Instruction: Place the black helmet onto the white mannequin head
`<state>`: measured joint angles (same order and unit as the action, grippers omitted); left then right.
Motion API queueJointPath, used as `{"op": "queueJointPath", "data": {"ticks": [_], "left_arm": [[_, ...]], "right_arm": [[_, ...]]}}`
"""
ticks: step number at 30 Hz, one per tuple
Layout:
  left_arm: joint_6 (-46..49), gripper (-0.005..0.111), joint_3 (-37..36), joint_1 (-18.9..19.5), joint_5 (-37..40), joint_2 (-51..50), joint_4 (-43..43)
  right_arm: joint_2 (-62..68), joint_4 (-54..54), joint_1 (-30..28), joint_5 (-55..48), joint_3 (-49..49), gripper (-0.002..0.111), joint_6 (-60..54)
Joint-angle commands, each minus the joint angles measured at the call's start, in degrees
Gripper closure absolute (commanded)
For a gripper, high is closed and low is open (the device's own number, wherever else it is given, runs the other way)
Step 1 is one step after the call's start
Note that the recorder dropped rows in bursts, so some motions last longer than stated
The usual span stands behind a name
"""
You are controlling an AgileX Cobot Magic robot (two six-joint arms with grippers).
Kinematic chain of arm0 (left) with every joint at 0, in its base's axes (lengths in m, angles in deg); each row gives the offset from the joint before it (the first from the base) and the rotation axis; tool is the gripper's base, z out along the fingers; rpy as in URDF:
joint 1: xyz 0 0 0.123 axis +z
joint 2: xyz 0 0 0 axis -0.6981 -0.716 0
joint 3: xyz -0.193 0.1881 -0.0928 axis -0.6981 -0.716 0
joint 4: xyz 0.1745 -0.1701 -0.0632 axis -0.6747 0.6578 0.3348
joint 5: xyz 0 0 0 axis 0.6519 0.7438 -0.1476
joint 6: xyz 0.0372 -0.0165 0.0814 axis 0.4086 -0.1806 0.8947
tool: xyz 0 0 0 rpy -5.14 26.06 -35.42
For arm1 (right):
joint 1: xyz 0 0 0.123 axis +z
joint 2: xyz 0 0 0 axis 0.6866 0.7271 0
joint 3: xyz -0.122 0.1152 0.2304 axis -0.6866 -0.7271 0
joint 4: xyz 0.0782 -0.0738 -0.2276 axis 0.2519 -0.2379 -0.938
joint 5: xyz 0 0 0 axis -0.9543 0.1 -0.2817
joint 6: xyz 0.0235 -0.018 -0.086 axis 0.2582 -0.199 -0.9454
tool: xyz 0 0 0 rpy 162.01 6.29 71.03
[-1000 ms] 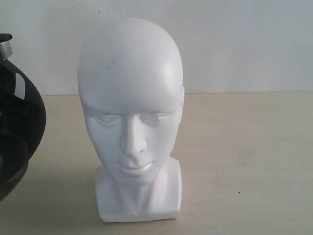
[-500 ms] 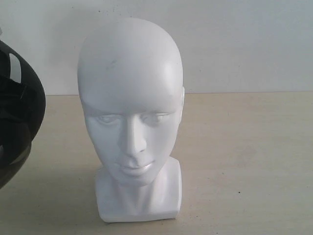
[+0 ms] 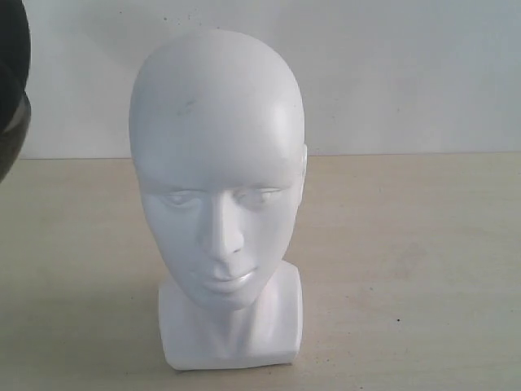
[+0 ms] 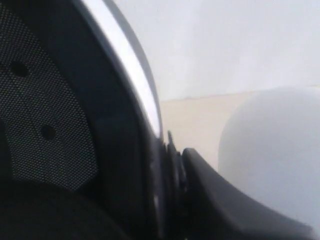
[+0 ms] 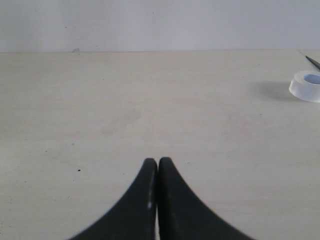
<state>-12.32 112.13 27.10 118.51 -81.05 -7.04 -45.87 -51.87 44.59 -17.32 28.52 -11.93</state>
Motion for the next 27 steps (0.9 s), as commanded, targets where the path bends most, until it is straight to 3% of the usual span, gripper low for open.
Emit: {"op": "queueJointPath", "data": {"ticks": [1,10,21,27], "left_arm": [[6.39,0.102,0.58,-0.13,-10.46,4.79,-1.97],[11.16,0.102,0.58,-0.13,-21.33,8.51,-1.97],[11.26,0.102,0.58,-0.13,-41.63,8.74,-1.97],[5.6,0.102,0.58,-0.13,-50.73,8.74,-1.97]], "right_arm": [[-0.29,-0.27,-0.07,0.66,0.04,0.109,-0.08],[-0.29,-0.27,-0.07,0.66,0.04,0.109,-0.08],[-0.29,-0.26,-0.07,0.66,0.04,0.109,0.03],[-0.29,-0.26,-0.07,0.66,0.04,0.109,0.03]]}}
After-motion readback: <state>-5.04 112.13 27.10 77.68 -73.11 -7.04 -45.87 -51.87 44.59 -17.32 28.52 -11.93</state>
